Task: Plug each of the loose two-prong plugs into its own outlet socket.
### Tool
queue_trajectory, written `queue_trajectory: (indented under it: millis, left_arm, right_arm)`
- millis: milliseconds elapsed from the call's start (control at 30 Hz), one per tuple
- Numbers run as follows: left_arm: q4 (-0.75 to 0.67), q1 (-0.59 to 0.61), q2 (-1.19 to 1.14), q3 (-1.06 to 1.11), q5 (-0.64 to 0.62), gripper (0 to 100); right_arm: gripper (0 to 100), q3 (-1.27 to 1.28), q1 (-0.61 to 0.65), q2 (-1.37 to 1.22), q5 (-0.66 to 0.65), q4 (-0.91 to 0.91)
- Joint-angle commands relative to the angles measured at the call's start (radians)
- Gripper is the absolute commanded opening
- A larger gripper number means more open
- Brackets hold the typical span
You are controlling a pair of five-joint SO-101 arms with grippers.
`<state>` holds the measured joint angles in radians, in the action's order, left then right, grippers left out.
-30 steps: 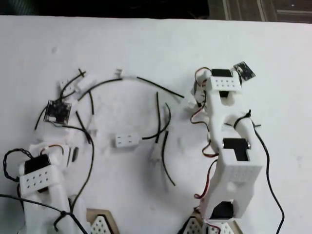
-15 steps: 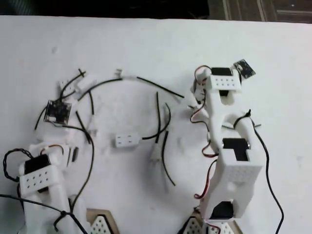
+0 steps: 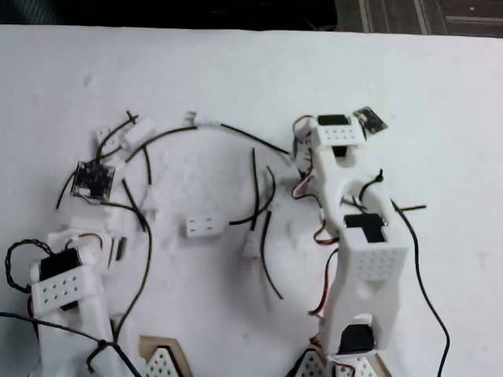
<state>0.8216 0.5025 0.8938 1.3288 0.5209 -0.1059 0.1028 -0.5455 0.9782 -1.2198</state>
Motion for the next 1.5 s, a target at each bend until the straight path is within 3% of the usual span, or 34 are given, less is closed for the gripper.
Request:
queue_trajectory:
  millis: [0, 133, 267, 500, 600, 900, 1033, 1267, 1467]
  left_arm:
    - [-0.017, 0.004, 0.021, -0.006, -0.005, 24]
    - [-0.017, 0.004, 0.021, -0.006, -0.005, 24]
    - [-0.017, 0.004, 0.021, -0.006, -0.005, 24]
    - [-0.017, 0.004, 0.021, -0.006, -0.005, 24]
    - [-0.017, 0.004, 0.021, -0.006, -0.005, 24]
    - [-0.017, 0.004, 0.021, -0.006, -0.005, 24]
    - [-0.017, 0.002, 0.021, -0.006, -0.005, 24]
    - [-0.017, 0.002, 0.021, -0.006, -0.005, 24]
    - [-0.017, 0.002, 0.021, -0.006, -0.005, 24]
  right_arm:
    - [14.0, -0.051, -0.044, 0.007, 0.008, 0.001]
    - [1.8, -0.057, -0.064, 0.005, 0.0, 0.001]
    - [1.9, -0.052, -0.064, 0.007, -0.003, -0.007]
    - [1.8, -0.103, -0.101, 0.074, -0.229, -0.13]
    - [1.8, -0.129, -0.139, 0.122, -0.387, -0.17]
    - [1.7, -0.129, -0.157, 0.116, -1.094, -0.242]
    - [2.2, -0.13, -0.139, 0.048, -1.292, -0.24]
    - [15.4, -0.204, -0.091, 0.012, -1.323, -0.377]
    - [15.6, -0.299, -0.114, 0.012, -1.329, -0.493]
